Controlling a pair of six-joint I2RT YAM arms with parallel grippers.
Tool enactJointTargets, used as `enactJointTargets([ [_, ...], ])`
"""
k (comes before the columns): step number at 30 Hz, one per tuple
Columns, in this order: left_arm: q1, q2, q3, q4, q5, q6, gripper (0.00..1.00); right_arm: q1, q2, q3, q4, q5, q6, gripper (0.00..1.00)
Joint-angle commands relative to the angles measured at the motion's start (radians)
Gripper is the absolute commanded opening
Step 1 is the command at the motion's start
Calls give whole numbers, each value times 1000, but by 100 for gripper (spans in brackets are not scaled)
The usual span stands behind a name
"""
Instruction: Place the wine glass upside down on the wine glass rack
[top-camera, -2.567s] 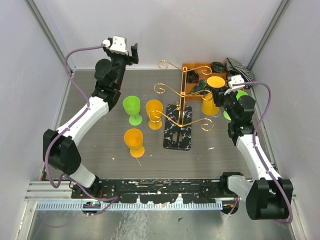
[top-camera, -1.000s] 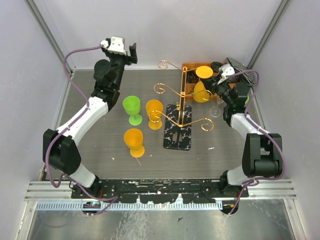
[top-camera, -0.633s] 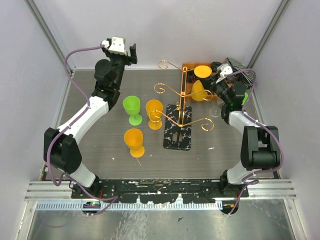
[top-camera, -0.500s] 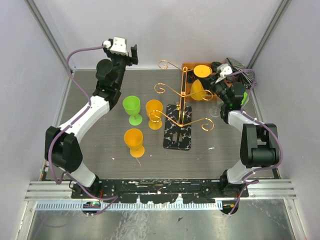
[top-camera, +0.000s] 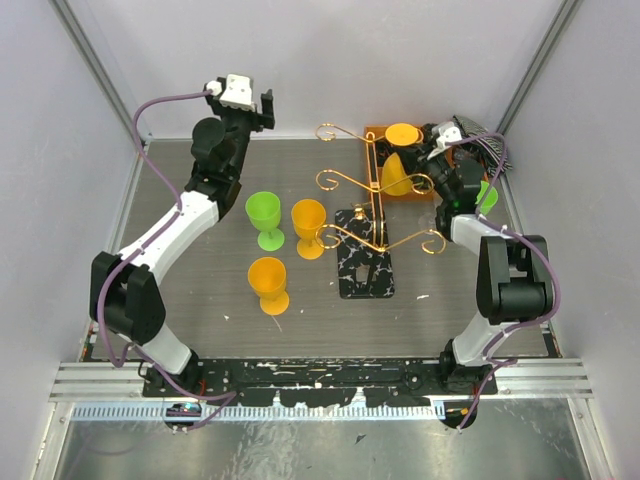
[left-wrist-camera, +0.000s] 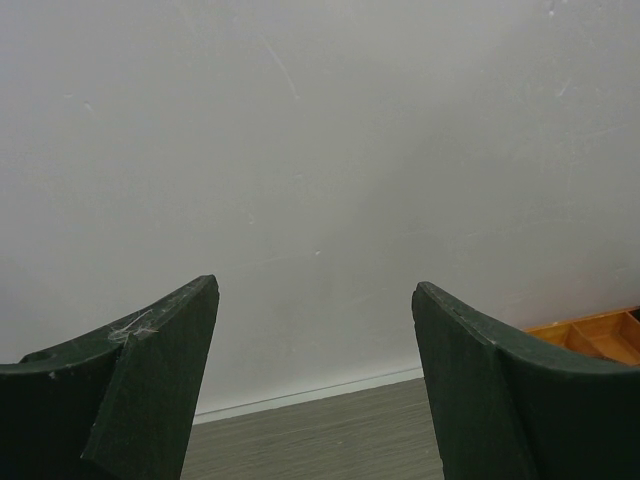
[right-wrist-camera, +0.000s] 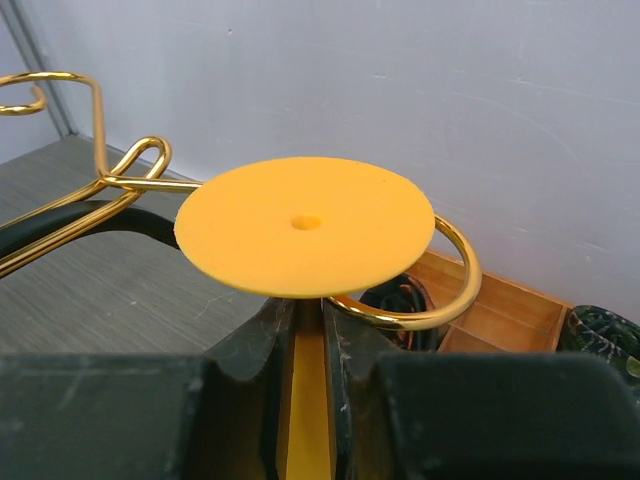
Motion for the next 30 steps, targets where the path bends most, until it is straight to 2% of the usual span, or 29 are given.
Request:
enactJointTargets([
  [1,8,-3,28,22,-4,9,85,-14,5,56,77,163,-31,1],
  [15,10,0,29,20,-2,5,85,-14,26,73,82,239,-49,1],
  [30,16,-14,5,20,-4,10,86,-14,-106,-61,44,173,-116,1],
])
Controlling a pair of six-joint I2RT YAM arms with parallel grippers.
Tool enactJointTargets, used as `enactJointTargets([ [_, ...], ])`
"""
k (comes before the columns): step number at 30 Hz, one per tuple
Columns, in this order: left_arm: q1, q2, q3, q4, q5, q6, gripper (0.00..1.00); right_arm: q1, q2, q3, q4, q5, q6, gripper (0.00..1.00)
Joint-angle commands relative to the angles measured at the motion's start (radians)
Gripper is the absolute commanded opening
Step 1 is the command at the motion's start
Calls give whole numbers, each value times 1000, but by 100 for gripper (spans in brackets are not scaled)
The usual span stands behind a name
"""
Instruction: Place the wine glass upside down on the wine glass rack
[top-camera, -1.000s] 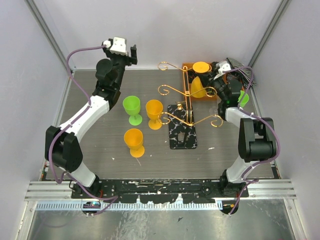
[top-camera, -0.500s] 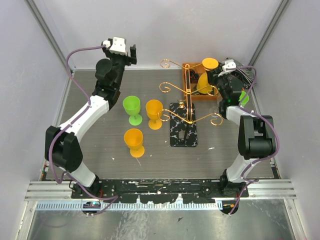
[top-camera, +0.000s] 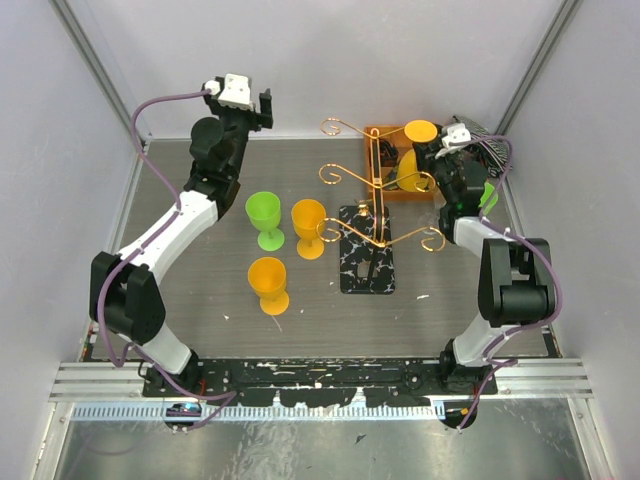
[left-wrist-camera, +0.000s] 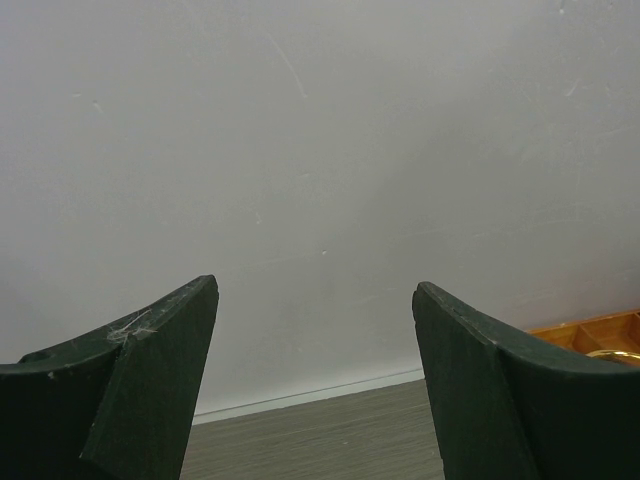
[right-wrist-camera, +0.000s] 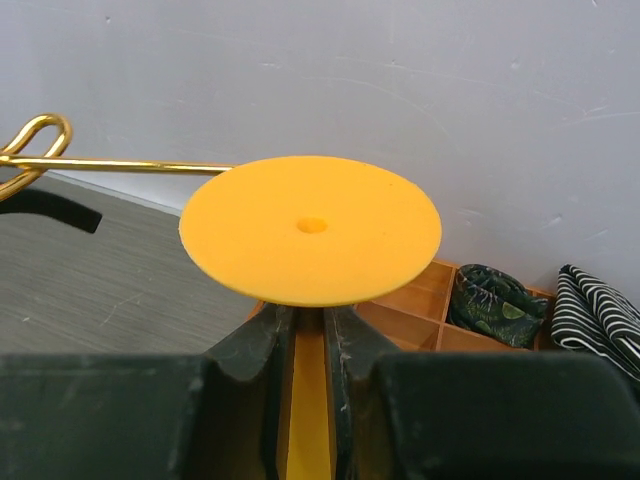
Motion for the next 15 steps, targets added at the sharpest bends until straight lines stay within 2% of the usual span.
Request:
enactJointTargets([
  [1,8,-15,4,20,-4,7,86,-1,-92,-39,57,-23,-22,1],
  [9,9,-15,1,20,3,7,86,11,-124,-82,44,-49,-12,2],
  [14,9,-19,-5,20,3,1,86,14,-130,-67,12,-48,-7,31],
  [15,9,-21,-8,20,3,0,85,14,-133,-62,0,-48,-15,34],
])
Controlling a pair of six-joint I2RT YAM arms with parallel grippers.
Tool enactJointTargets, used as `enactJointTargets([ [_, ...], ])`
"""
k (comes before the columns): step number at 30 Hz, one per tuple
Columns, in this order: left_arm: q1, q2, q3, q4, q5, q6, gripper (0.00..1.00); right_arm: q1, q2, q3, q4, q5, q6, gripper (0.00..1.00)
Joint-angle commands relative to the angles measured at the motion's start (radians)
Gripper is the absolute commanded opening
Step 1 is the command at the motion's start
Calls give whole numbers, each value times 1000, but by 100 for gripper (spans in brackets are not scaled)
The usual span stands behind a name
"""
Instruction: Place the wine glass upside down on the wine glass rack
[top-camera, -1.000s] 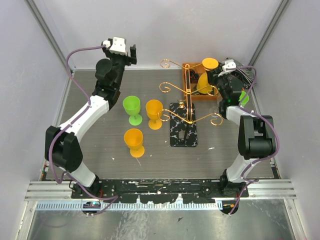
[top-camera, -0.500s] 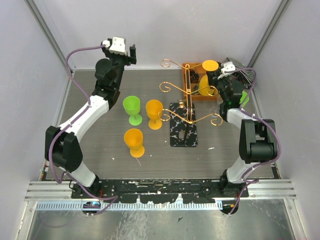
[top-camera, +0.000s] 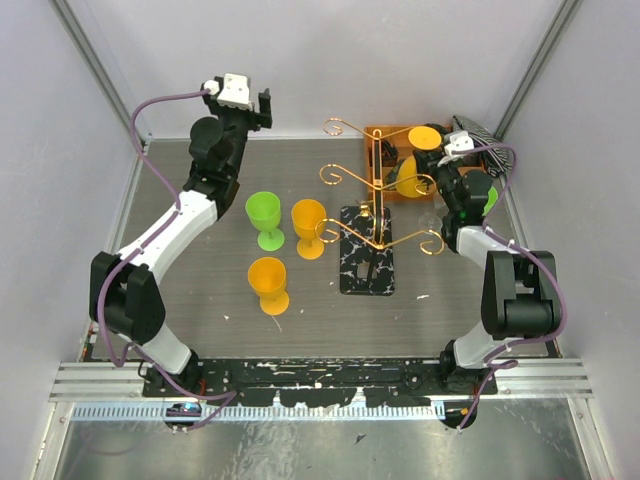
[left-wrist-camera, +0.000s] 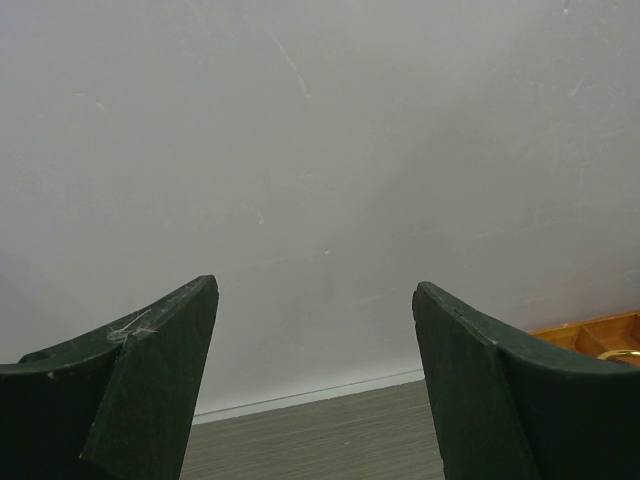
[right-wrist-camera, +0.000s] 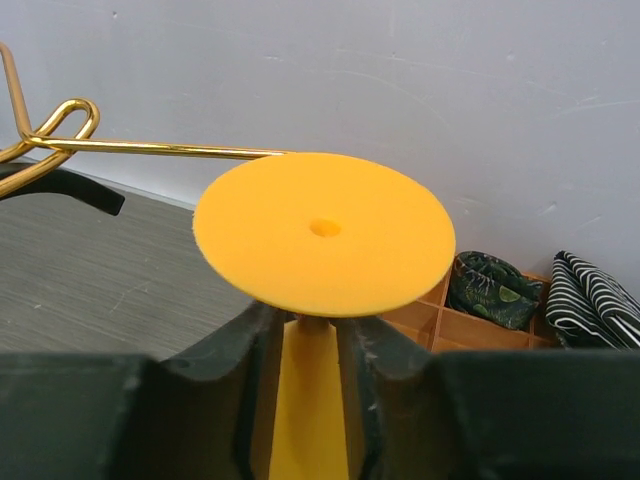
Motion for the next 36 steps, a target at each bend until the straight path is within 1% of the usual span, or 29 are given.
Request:
enactJointTargets([
  [1,5,-22,-9,21,2,1,85,17,-57,22,-10,-41,-22,37],
  [11,4,-32,-26,22,-9,-1,86,16,-138,52,-156,-30,-77,49],
  [16,5,-36,-31,22,-12,2,86,11,-182,98,-296,-1,-86,54],
  [25,6,-41,-35,20,-9,8,86,-21,-217,143,-488,21,-102,64],
  [30,8,-47,-40,20,-8,12,86,-26,-257,145,-582,40,-117,68],
  [36,13,-52,-41,18,-3,12,86,-26,-365,139,-686,91,-135,70],
])
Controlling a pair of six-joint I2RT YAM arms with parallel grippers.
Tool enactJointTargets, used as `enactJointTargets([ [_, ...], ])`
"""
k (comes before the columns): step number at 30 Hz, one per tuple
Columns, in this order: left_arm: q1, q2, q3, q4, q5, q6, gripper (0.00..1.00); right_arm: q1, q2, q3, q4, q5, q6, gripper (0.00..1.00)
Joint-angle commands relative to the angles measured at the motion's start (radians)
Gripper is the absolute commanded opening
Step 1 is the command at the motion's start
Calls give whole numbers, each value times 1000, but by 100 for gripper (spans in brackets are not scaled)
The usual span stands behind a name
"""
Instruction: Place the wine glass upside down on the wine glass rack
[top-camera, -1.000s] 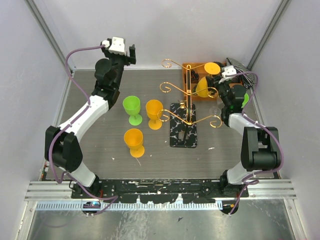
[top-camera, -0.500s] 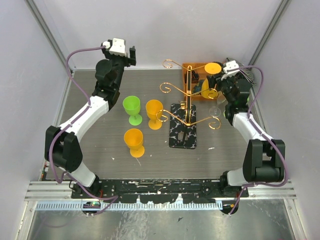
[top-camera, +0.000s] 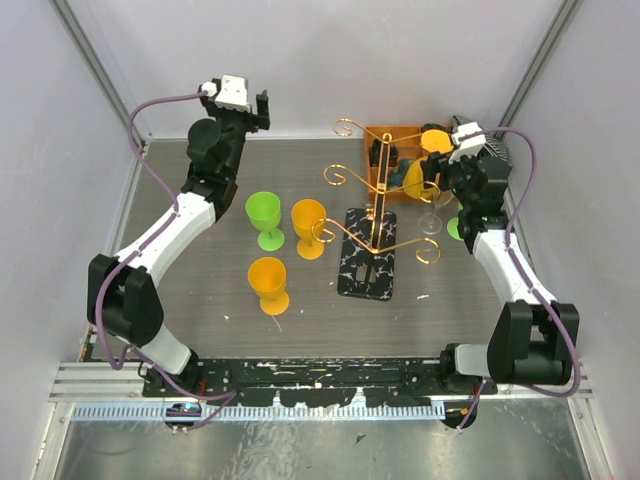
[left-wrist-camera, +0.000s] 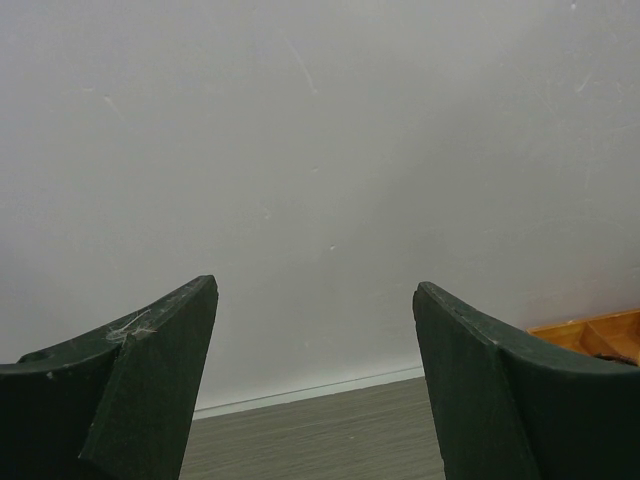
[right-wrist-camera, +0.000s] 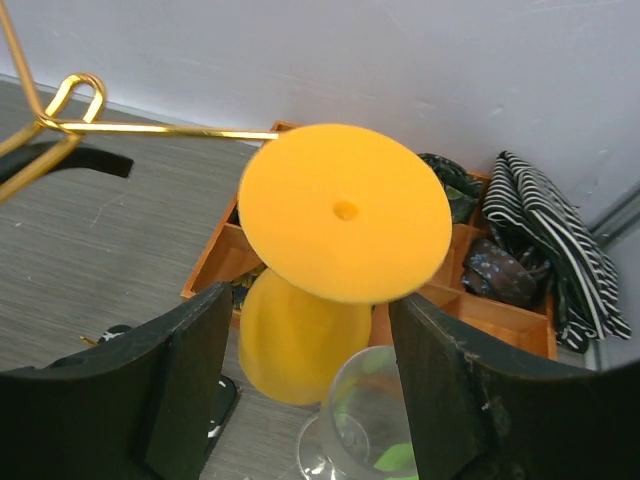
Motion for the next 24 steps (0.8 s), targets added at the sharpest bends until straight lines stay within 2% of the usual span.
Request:
enactJointTargets([
  [1,8,-36,-19,18,1,11,86,0,-137,37,-85,39,-21,70],
  [11,8,-32,-8,6,20,-4,86,-2,-244,47,-272,122,-45,78],
  [17,8,-43,-21,8,27,-17,86,-2,-271,24,-274,131,-29,79],
  [24,7,-51,-32,7,26,-13,86,-2,-227,89,-266,86,9,79],
])
